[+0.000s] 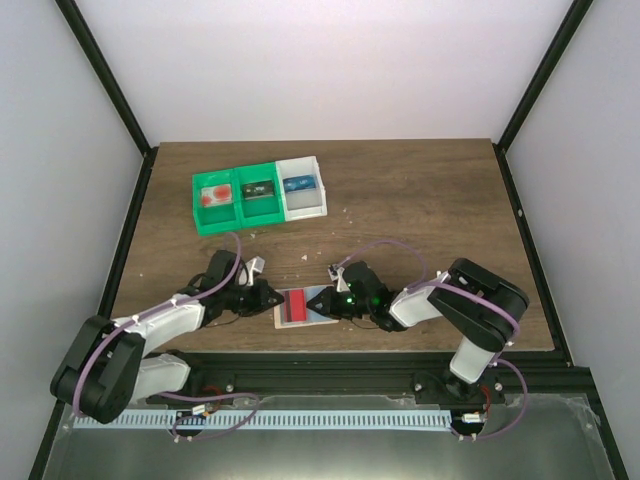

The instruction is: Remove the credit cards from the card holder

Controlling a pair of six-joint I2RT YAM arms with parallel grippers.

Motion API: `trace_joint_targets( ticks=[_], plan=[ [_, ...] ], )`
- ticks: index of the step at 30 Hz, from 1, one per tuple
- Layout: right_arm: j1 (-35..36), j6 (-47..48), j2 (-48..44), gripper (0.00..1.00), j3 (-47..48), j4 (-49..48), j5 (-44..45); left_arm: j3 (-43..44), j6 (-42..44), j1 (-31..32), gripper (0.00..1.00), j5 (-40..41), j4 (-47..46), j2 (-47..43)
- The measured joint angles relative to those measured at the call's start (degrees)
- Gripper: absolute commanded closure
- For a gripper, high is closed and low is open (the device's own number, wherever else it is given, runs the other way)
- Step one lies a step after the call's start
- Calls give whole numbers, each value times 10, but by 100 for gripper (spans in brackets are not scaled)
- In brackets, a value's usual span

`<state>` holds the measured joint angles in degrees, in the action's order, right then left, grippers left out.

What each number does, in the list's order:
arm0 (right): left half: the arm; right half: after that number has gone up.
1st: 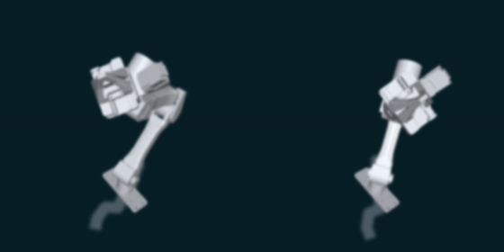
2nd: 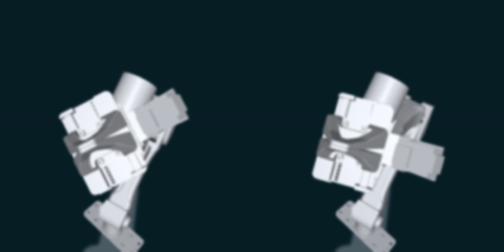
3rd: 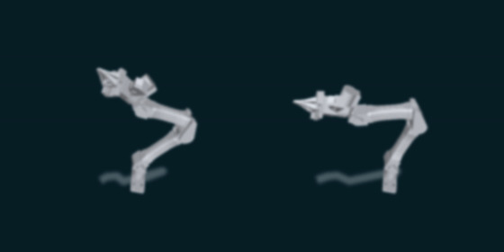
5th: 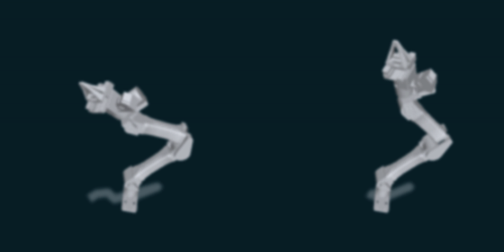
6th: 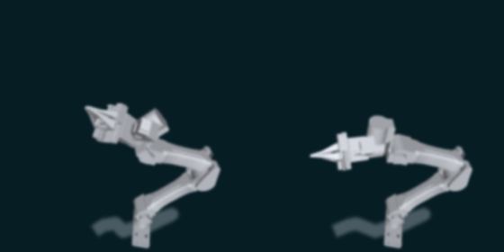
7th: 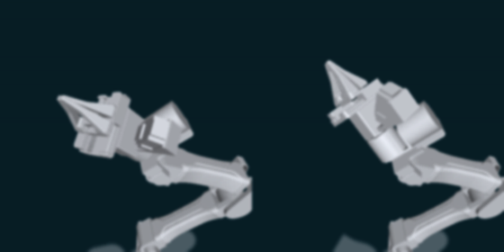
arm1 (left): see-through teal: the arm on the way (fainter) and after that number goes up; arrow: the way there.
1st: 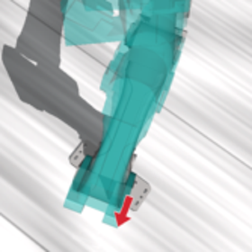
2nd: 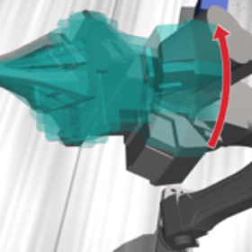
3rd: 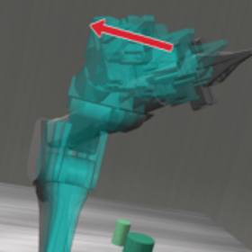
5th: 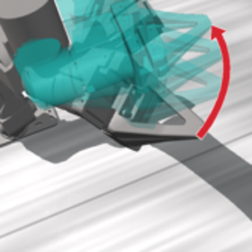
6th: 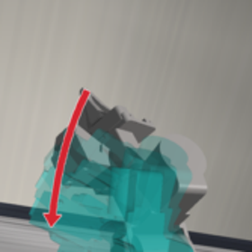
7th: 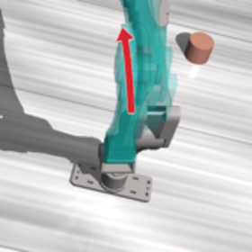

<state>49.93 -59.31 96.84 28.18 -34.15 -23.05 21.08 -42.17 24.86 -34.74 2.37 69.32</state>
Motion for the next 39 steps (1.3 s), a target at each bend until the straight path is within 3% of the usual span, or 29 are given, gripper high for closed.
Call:
trace_joint_targets(
  ticks=[22,35,39],
  plan=[
    [-1,-1,38,83,10,-23,-30,-36,4,1,100,-25,-73,66],
    [-3,-1,57,89,11,-58,-55,-36,7,1,100,-20,-76,66],
    [-4,-1,61,99,11,-62,-59,-37,7,1,100,-19,-77,66]
  ],
)
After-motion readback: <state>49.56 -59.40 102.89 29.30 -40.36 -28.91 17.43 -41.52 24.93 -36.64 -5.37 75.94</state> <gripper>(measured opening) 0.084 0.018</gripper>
